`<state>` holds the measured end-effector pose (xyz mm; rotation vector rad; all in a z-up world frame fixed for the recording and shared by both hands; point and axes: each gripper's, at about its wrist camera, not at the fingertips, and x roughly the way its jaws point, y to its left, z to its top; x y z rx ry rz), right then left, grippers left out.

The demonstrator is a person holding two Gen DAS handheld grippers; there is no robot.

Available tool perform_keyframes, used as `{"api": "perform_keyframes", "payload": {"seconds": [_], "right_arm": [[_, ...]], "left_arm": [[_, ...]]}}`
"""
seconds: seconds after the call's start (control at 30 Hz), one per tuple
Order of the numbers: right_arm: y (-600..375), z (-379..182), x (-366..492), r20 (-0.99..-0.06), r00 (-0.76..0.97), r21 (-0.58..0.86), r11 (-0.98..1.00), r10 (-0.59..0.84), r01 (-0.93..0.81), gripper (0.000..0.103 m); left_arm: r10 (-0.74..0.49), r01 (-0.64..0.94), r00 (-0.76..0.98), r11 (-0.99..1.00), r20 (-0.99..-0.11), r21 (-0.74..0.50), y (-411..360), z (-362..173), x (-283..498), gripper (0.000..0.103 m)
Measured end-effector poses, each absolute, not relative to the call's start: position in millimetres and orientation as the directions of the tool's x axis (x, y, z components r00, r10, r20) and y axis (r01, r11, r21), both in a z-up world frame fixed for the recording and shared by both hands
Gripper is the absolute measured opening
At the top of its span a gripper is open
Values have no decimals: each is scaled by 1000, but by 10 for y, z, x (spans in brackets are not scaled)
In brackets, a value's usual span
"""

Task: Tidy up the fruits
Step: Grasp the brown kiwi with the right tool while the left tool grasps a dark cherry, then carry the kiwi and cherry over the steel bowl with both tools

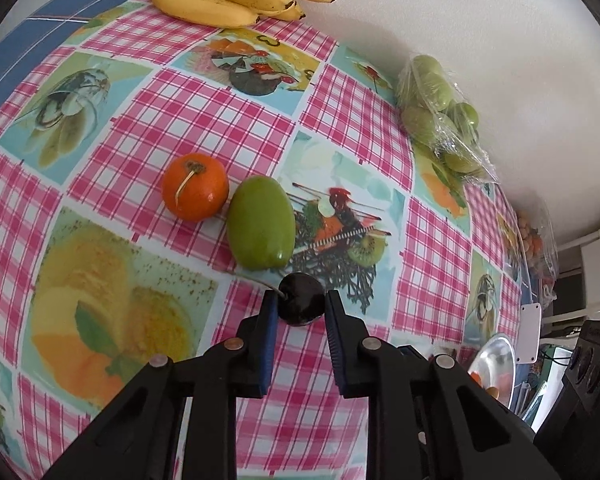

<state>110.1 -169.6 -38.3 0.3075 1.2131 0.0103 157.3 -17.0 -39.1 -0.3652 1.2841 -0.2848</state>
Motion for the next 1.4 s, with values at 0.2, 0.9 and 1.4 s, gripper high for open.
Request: {"api": "perform_keyframes", "payload": {"seconds": [0.2,0.9,1.4], "right_arm": [[-1698,-220,908,-908,380,259,949,176,179,28],[-1883,175,193,-894,426,254,939,137,231,28],[-2592,131,48,-915,402,212,892,37,399,28]], "left_arm": [[-409,15,260,907,-875,-420,-111,-306,1348,24],[-409,82,331,910,-850,-406,-205,142,796,24],[-419,235,286,903,-862,-361,-778,167,644,24]]}}
